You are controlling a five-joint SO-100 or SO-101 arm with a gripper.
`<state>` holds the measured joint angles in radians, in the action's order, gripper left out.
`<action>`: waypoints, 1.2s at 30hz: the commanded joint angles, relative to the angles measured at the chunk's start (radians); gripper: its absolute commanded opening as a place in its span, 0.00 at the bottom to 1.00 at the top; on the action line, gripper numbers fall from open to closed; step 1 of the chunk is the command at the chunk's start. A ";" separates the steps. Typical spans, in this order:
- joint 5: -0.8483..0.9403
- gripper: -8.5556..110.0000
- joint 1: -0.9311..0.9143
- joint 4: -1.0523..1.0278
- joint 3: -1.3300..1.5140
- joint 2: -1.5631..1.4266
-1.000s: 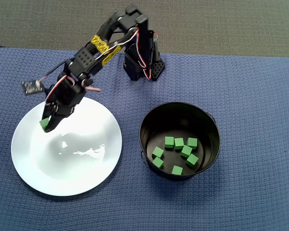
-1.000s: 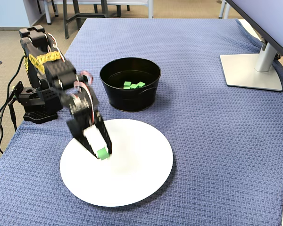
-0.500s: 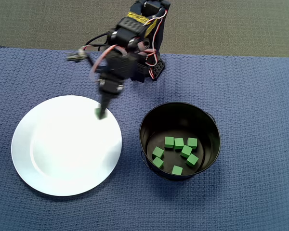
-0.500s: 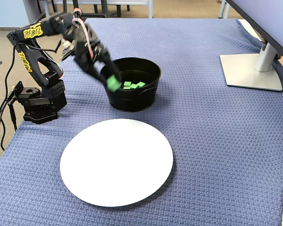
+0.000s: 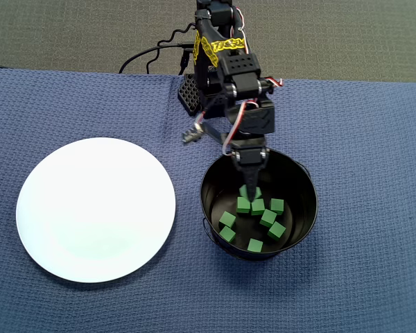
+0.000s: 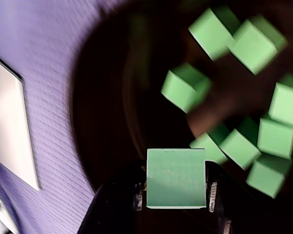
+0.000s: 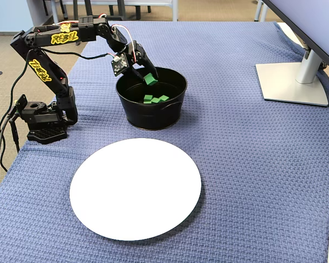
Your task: Pick up the green cubes from the white plate and place them in the black recipient
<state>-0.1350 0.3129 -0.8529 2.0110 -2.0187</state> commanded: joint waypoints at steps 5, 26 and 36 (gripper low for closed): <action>0.063 0.40 0.072 -0.008 -0.002 -0.029; 0.342 0.19 -0.575 -0.322 0.293 -0.574; 0.354 0.07 -0.652 -0.225 0.733 -0.933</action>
<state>0.2362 -0.3267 -1.1305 2.6430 -2.8317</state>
